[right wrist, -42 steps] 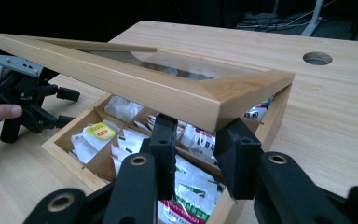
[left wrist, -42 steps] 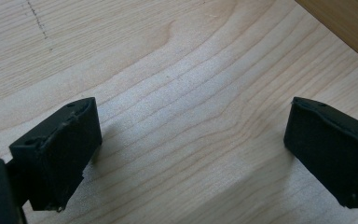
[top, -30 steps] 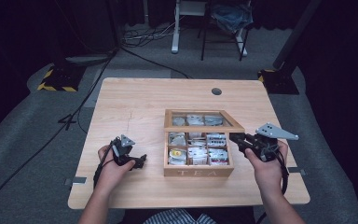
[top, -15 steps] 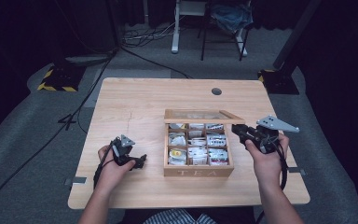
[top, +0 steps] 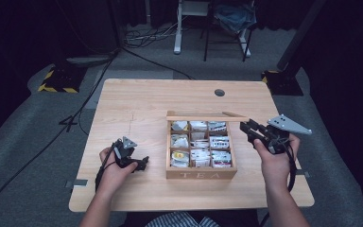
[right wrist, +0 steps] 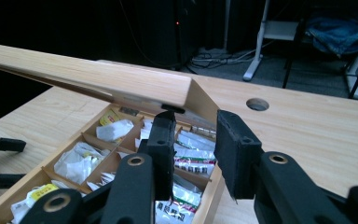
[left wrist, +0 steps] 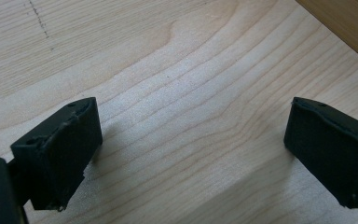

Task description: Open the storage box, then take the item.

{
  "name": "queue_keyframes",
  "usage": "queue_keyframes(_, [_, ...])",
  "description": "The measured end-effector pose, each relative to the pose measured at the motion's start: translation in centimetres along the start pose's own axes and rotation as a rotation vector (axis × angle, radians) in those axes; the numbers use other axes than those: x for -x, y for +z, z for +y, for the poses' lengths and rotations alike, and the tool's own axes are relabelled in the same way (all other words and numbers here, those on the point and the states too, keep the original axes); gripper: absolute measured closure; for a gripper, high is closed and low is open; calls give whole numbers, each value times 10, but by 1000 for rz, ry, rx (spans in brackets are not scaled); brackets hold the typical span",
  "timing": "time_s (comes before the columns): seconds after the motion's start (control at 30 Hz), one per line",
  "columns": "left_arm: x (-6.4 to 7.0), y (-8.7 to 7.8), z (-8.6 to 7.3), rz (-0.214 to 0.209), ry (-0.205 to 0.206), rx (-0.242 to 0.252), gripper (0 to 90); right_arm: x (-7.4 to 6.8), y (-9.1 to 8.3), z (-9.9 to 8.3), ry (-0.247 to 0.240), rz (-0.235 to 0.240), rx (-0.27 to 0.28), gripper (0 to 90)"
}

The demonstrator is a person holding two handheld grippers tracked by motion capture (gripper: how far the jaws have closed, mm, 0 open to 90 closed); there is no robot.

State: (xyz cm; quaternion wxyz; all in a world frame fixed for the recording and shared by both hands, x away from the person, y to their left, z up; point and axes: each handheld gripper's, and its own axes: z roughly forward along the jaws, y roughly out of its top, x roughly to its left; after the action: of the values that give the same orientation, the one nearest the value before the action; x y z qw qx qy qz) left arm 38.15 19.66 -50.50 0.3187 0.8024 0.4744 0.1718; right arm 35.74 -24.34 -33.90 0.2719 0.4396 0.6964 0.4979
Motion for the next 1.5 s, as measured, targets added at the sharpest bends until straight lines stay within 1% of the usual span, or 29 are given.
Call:
queue_keyframes(0.03, [0,0,0,0,0,0,47,-1,-1,1,-11,-4,11,686])
queue_keyframes(0.17, [1,0,0,3,2,4,53,-4,-1,2,-30,-9,26,692])
queue_keyframes(0.2, [1,-1,0,1,7,6,67,-5,-1,3,-38,-7,26,697])
queue_keyframes(0.23, [1,-1,0,-3,9,9,87,-6,0,3,-49,-16,26,697])
queue_keyframes(0.33, [1,-4,2,-7,2,1,169,-7,0,2,-64,-25,33,697])
queue_keyframes(0.43, [1,-6,3,-3,24,-12,187,-7,0,2,-69,-24,33,697])
queue_keyframes(0.47, [1,-9,4,-12,21,-13,207,-6,0,2,-69,-23,35,697])
queue_keyframes(0.5, [1,-9,4,-12,21,-13,208,-6,0,2,-68,-21,36,698])
queue_keyframes(0.53, [1,-11,5,-20,19,5,217,-6,0,2,-69,-22,37,700])
queue_keyframes(0.57, [1,-13,6,-31,13,10,217,-6,0,2,-69,-22,37,700])
queue_keyframes(0.6, [1,-16,7,-39,16,13,228,-6,0,2,-70,-22,38,700])
queue_keyframes(0.67, [2,-21,10,-45,22,24,236,-7,0,3,-97,-33,42,700])
queue_keyframes(0.7, [4,-27,14,-56,35,33,246,-9,0,3,-126,-54,46,701])
queue_keyframes(0.73, [5,-29,16,-65,33,50,247,-10,0,3,-129,-58,47,701])
queue_keyframes(0.83, [6,-37,20,-82,38,62,254,-9,1,3,-128,-55,47,701])
queue_keyframes(0.87, [7,-40,21,-84,46,71,265,-8,1,3,-111,-43,48,701])
queue_keyframes(1.0, [11,-51,27,-102,53,97,270,-8,1,3,-114,-46,47,701])
queue_keyframes(1.03, [12,-55,29,-103,63,108,271,-8,0,3,-115,-46,47,701])
queue_keyframes(1.1, [14,-60,32,-118,59,123,277,-8,1,3,-111,-45,47,700])
queue_keyframes(1.13, [14,-63,33,-124,69,125,284,-8,1,3,-110,-43,47,701])
queue_keyframes(1.17, [16,-65,34,-131,62,132,288,-8,1,3,-108,-44,47,701])
queue_keyframes(1.27, [20,-71,38,-141,76,139,299,-8,0,2,-107,-43,46,701])
queue_keyframes(1.37, [24,-77,42,-150,97,160,301,-8,0,2,-106,-41,46,701])
queue_keyframes(1.43, [29,-82,45,-159,103,173,305,-8,0,2,-104,-41,47,701])
queue_keyframes(1.47, [29,-82,45,-159,103,173,305,-8,0,2,-104,-41,47,701])
queue_keyframes(1.5, [31,-83,46,-162,114,178,305,-8,0,2,-104,-42,47,701])
